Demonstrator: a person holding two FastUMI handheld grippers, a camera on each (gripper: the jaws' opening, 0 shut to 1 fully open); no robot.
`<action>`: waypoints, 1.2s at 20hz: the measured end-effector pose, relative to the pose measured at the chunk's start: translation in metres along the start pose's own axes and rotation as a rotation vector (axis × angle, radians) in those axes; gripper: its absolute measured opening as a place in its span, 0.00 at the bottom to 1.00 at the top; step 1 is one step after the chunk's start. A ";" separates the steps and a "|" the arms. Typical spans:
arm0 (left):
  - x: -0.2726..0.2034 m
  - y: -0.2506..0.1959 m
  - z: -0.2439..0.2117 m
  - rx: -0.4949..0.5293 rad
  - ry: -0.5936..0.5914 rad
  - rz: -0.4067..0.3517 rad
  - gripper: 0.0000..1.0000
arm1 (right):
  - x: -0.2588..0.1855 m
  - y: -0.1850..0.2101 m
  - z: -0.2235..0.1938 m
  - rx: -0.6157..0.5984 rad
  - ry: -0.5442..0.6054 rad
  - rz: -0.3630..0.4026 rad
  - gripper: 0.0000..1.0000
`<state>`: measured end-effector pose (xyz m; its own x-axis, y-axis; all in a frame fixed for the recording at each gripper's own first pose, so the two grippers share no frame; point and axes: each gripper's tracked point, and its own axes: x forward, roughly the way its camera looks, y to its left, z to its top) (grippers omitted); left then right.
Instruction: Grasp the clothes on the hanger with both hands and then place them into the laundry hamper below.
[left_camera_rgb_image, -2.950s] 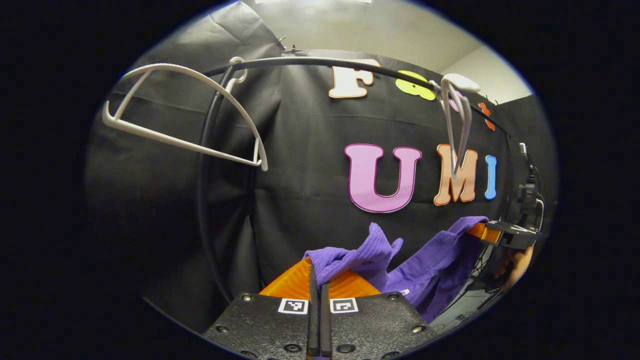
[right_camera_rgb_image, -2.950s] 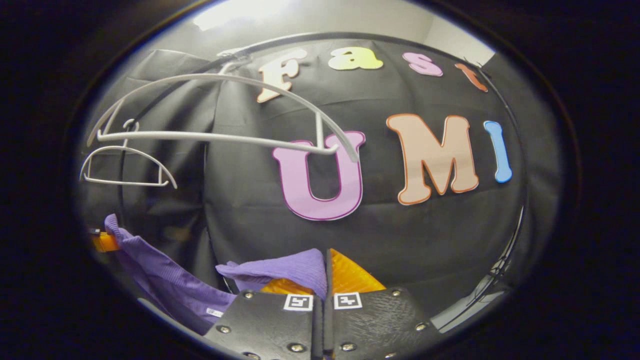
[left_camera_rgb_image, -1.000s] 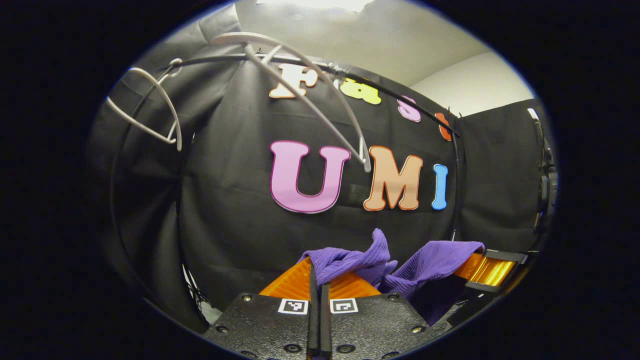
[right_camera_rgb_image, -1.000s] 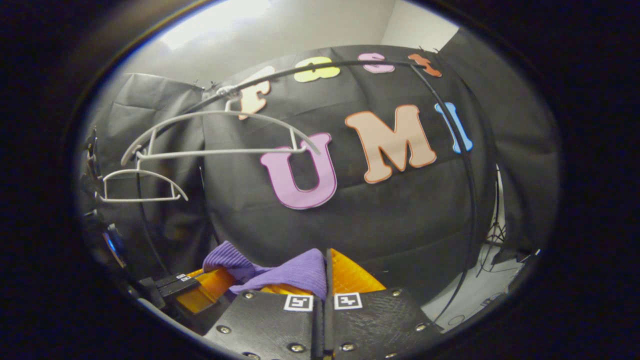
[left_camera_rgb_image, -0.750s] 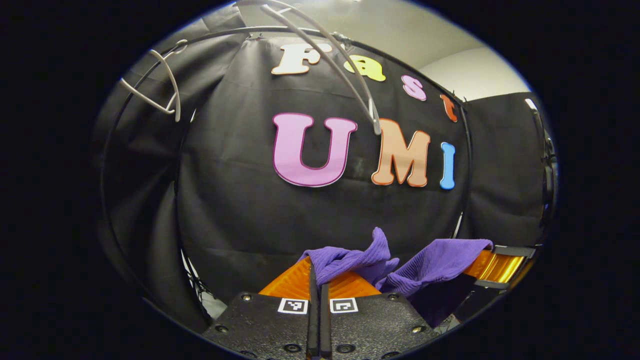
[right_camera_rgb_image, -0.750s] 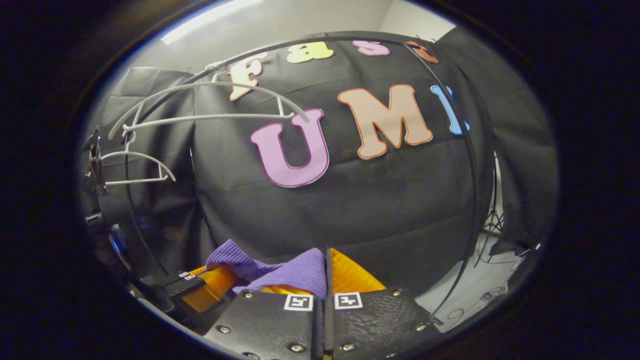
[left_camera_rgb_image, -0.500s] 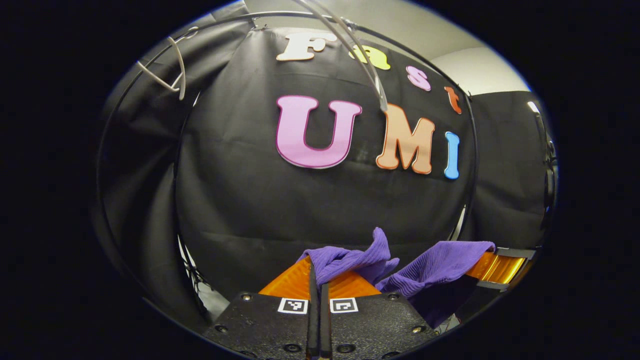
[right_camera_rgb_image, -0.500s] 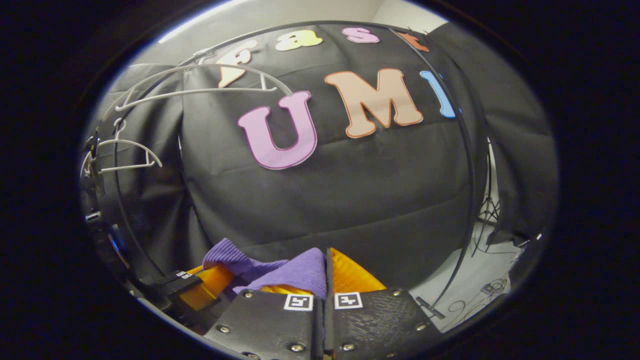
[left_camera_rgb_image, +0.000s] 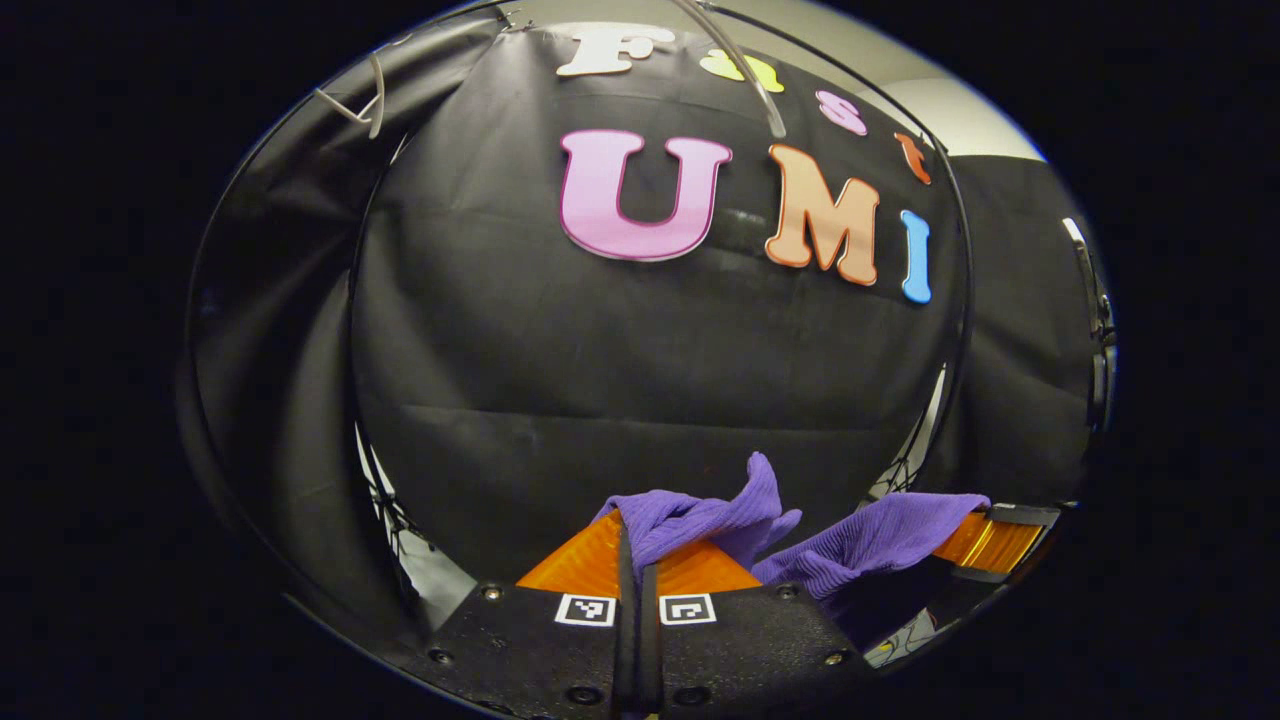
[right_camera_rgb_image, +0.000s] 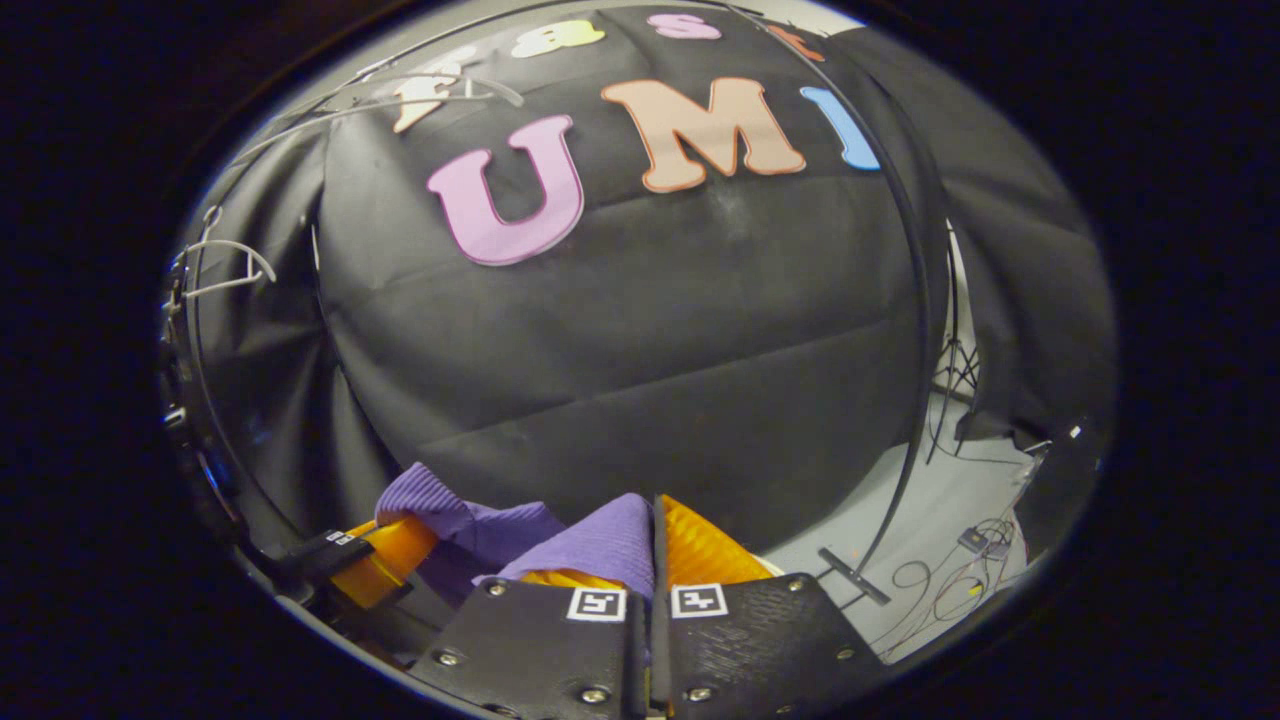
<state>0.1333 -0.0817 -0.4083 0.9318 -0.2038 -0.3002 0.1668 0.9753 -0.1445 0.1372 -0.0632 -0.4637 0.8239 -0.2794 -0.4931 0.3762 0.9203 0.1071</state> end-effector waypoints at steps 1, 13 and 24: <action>0.002 0.001 -0.010 0.000 0.024 0.000 0.00 | 0.006 -0.003 -0.011 -0.006 0.028 -0.009 0.04; 0.003 0.014 -0.161 -0.081 0.511 0.017 0.13 | 0.029 -0.028 -0.116 -0.064 0.352 -0.046 0.22; 0.001 0.009 -0.139 -0.089 0.466 0.022 0.98 | 0.019 -0.030 -0.092 -0.083 0.285 -0.062 0.98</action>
<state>0.0907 -0.0845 -0.5413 0.6875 -0.2193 -0.6922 0.1016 0.9730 -0.2073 0.1025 -0.0711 -0.5563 0.6436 -0.2587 -0.7203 0.3766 0.9264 0.0038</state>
